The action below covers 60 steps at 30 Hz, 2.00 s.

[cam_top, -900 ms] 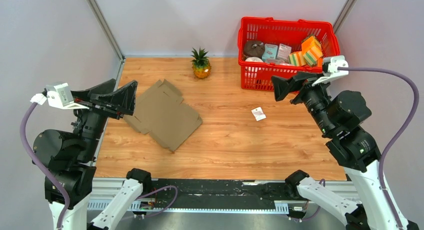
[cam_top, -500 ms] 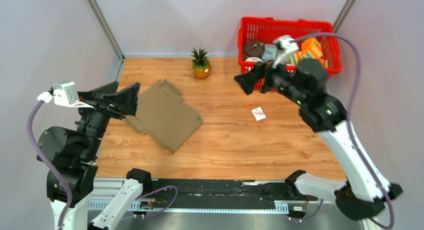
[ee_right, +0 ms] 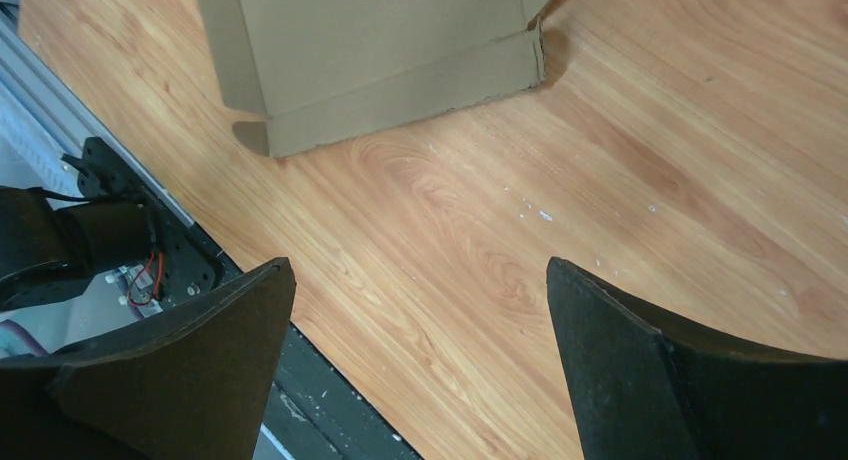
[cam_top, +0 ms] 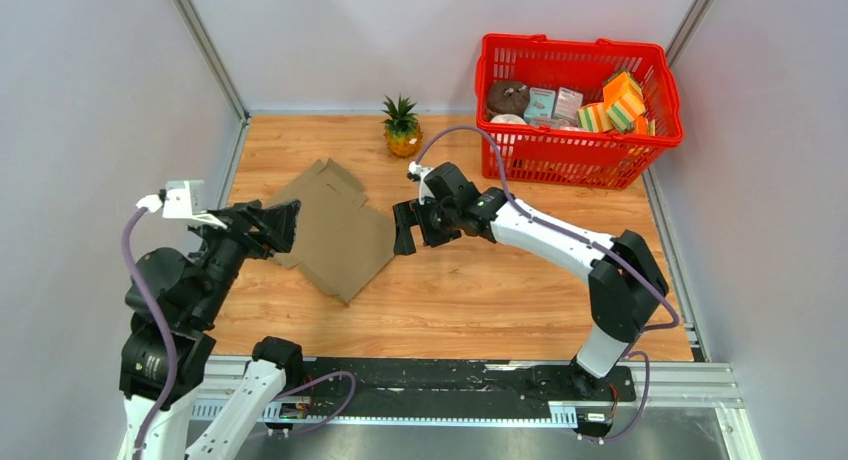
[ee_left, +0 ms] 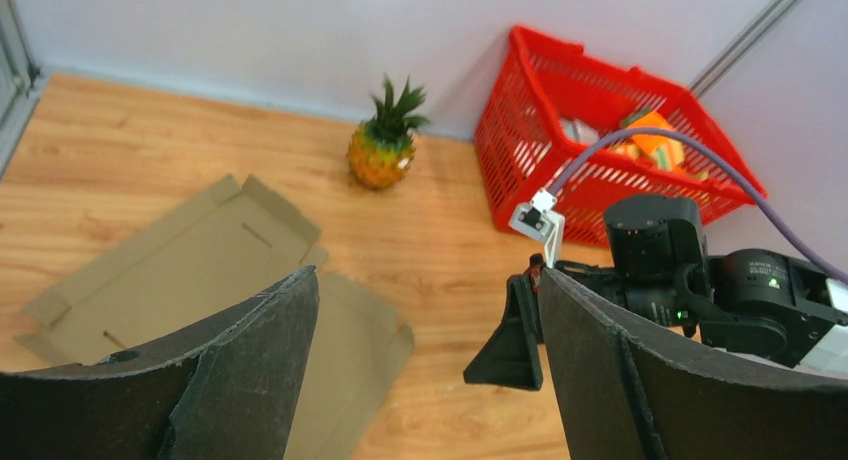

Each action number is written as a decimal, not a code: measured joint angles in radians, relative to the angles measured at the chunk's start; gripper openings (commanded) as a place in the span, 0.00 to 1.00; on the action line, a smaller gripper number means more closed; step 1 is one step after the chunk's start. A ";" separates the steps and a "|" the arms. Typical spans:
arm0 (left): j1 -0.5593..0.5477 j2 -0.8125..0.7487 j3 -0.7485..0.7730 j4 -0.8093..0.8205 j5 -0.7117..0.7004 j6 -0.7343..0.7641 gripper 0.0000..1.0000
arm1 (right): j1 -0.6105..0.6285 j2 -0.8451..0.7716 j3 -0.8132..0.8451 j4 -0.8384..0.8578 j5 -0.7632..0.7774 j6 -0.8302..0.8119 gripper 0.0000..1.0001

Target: Fold the paper box

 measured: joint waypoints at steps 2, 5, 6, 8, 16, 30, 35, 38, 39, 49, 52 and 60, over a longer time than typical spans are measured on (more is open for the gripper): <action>0.000 -0.001 -0.039 -0.006 0.000 -0.009 0.85 | -0.002 0.035 -0.026 0.047 -0.013 0.003 0.86; 0.000 0.002 -0.117 -0.024 -0.005 -0.053 0.82 | -0.008 0.118 -0.010 0.102 -0.025 -0.002 0.74; 0.000 0.007 -0.142 -0.037 -0.008 -0.066 0.81 | -0.010 0.153 0.004 0.114 -0.024 -0.004 0.64; 0.000 0.023 -0.181 -0.069 -0.012 -0.095 0.81 | -0.010 0.211 0.025 0.130 -0.020 -0.014 0.59; 0.000 0.035 -0.267 -0.137 -0.015 -0.156 0.80 | -0.013 0.338 0.104 0.148 0.050 -0.054 0.46; 0.000 -0.001 -0.294 -0.135 -0.011 -0.190 0.80 | -0.017 0.435 0.163 0.195 0.081 -0.067 0.06; 0.000 -0.009 -0.306 -0.130 -0.006 -0.206 0.80 | -0.024 0.422 0.106 0.263 0.081 -0.049 0.00; 0.000 -0.011 -0.321 -0.118 0.002 -0.216 0.80 | -0.034 0.353 -0.002 0.304 0.094 -0.039 0.00; 0.000 -0.011 -0.327 -0.112 0.005 -0.220 0.80 | -0.037 0.313 -0.057 0.311 0.108 -0.034 0.00; 0.000 0.030 -0.475 0.019 0.023 -0.282 0.84 | -0.047 -0.295 -0.610 0.301 0.366 0.135 0.13; 0.000 0.092 -0.547 0.082 0.029 -0.320 0.85 | -0.048 -0.440 -0.724 0.300 0.388 0.200 0.49; 0.014 0.325 -0.644 0.245 0.086 -0.386 0.84 | -0.050 -0.463 -0.708 0.244 0.270 0.173 0.97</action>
